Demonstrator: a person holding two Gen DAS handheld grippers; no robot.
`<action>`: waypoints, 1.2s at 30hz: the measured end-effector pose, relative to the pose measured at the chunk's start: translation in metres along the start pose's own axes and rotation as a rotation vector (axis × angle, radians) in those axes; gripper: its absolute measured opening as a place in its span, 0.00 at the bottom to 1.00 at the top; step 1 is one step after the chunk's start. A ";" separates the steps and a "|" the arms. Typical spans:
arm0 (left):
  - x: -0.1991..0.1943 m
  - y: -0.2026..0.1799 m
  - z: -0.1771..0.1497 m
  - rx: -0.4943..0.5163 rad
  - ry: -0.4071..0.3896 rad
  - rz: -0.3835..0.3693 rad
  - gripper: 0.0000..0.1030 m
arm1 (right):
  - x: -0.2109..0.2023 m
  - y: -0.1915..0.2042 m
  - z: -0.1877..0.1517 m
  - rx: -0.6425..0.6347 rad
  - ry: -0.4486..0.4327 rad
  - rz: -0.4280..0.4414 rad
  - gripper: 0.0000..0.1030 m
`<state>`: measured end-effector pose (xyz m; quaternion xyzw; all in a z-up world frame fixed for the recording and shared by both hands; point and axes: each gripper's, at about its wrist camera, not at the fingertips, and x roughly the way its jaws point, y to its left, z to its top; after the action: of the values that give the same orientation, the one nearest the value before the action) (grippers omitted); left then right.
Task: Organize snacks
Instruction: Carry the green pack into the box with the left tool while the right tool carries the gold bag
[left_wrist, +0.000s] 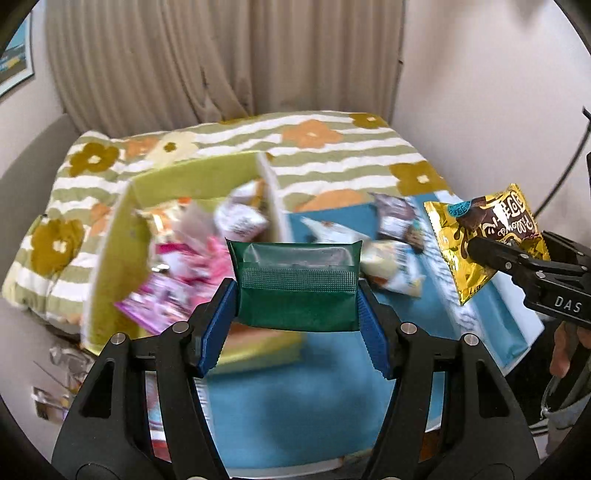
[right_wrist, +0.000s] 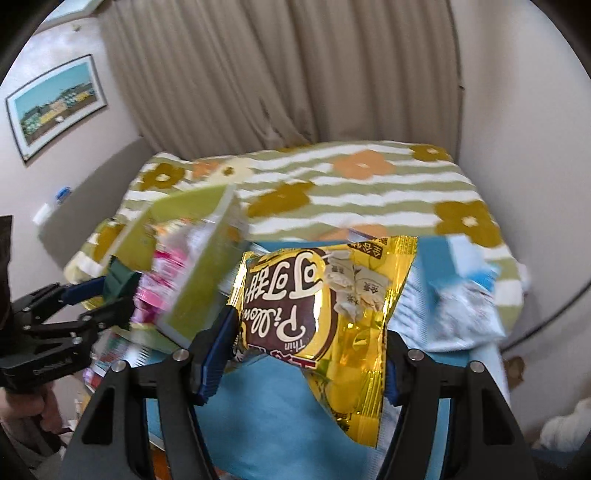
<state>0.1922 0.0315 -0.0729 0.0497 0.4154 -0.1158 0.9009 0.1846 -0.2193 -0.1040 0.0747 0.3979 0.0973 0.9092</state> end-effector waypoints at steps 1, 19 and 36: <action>0.001 0.010 0.003 -0.003 0.002 0.008 0.58 | 0.004 0.011 0.005 -0.008 0.000 0.008 0.60; 0.097 0.162 0.041 -0.011 0.111 0.006 0.58 | 0.123 0.157 0.078 -0.021 0.055 0.054 0.60; 0.085 0.188 0.016 -0.044 0.138 0.010 0.99 | 0.143 0.168 0.091 0.003 0.073 0.038 0.53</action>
<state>0.3043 0.1959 -0.1286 0.0398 0.4787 -0.0983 0.8716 0.3265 -0.0277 -0.1083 0.0799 0.4294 0.1165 0.8920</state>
